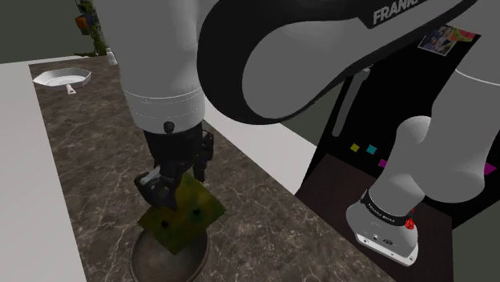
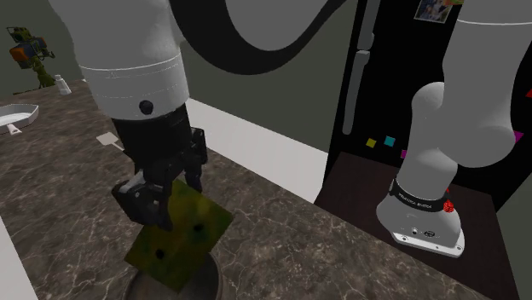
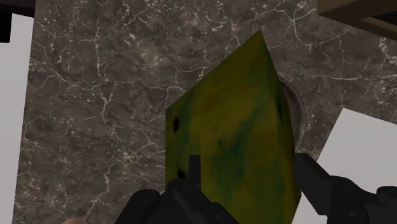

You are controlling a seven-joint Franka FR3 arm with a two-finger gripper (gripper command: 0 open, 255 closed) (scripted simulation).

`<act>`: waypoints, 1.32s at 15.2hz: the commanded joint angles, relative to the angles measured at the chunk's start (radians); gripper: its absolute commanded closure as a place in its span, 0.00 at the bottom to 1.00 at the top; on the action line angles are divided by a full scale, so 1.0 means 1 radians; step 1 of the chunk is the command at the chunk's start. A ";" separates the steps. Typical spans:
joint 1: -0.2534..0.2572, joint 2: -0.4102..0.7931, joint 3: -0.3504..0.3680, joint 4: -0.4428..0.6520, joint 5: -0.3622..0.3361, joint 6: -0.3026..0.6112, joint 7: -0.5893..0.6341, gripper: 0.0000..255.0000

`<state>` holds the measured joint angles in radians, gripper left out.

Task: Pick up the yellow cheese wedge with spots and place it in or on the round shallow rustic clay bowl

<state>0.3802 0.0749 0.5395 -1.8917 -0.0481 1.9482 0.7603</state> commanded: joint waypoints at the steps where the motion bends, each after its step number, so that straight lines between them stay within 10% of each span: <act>1: 0.006 0.004 0.005 -0.012 -0.004 0.017 0.015 1.00; 20: 0.020 0.109 -0.005 -0.154 -0.075 0.246 0.065 1.00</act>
<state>0.3997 0.1795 0.5348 -2.0402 -0.1192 2.1837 0.8224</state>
